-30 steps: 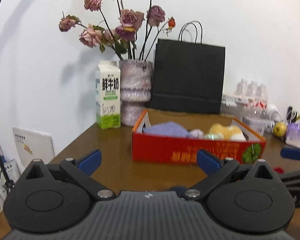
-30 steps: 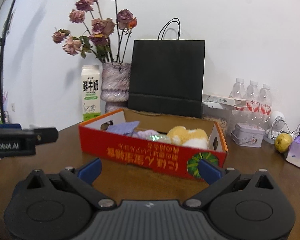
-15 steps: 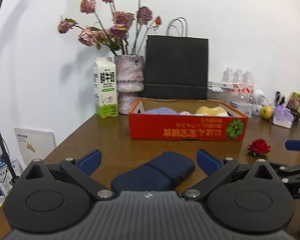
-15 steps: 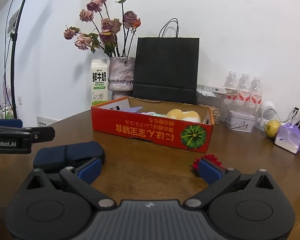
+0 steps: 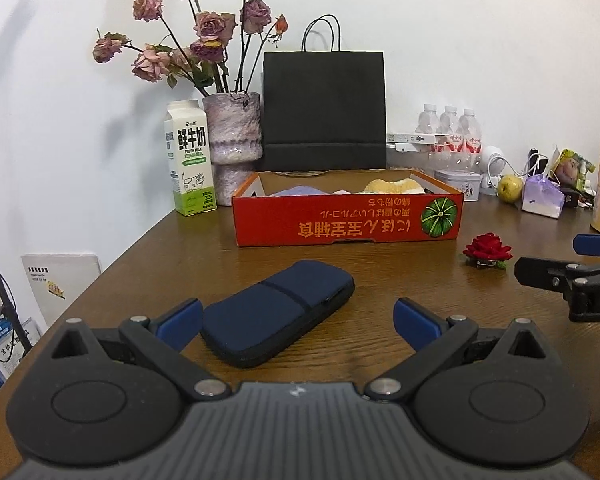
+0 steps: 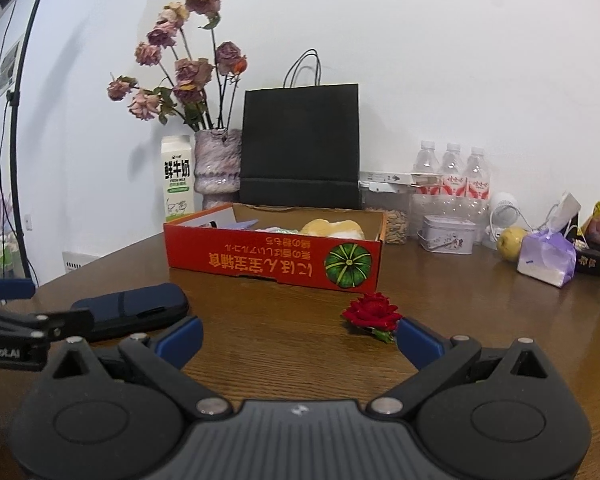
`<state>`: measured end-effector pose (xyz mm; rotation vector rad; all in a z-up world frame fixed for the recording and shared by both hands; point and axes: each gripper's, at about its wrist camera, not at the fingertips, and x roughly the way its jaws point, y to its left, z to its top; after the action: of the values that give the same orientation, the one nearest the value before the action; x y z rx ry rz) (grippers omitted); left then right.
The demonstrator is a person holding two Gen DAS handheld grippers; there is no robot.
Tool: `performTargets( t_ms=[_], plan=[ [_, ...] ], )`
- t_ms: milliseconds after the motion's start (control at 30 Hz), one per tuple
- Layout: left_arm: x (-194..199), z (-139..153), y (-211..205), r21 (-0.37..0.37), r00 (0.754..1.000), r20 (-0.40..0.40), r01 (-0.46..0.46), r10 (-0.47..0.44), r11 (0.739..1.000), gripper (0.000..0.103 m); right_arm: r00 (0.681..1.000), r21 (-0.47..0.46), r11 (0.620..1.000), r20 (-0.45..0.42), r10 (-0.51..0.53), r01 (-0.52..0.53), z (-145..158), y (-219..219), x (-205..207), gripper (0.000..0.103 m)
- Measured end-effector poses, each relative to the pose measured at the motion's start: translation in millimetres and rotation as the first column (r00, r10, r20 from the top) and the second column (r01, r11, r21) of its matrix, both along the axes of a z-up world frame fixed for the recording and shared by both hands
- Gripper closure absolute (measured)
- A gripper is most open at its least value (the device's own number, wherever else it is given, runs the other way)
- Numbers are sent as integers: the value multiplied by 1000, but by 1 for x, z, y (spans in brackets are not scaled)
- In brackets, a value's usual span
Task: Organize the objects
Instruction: 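Grasp the navy blue zippered case with the left gripper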
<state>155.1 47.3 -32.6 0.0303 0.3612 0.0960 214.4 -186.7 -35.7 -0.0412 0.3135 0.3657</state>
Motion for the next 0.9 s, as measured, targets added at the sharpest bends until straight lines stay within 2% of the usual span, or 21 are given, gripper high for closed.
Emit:
performTargets(
  t_ms=[200, 400, 500, 567, 667, 767, 900],
  plan=[
    [-1, 0, 1, -7, 1000, -16, -26, 26, 1000, 0, 1000, 9, 1000, -11, 6, -6, 0, -1, 2, 0],
    [14, -3, 4, -19, 996, -92, -4, 2, 1000, 0, 999, 52, 999, -37, 2, 0, -1, -7, 7, 0],
    [26, -6, 1, 46, 991, -133, 24, -18, 999, 0, 999, 67, 998, -34, -18, 20, -1, -10, 8, 0],
    [35, -7, 1, 86, 986, -167, 44, -30, 995, 0, 999, 75, 997, -37, -28, 31, -1, -12, 10, 0],
    [52, -5, 5, 105, 978, -203, 77, -55, 991, 0, 998, 84, 996, -44, -37, 40, -2, -14, 12, 0],
    [72, -3, 11, 108, 970, -233, 100, -73, 989, 0, 998, 92, 995, -52, -42, 47, -2, -15, 14, 0],
    [104, -4, 20, 94, 944, -309, 153, -117, 984, 0, 997, 106, 993, -57, -54, 60, -3, -18, 16, 0]
  ],
)
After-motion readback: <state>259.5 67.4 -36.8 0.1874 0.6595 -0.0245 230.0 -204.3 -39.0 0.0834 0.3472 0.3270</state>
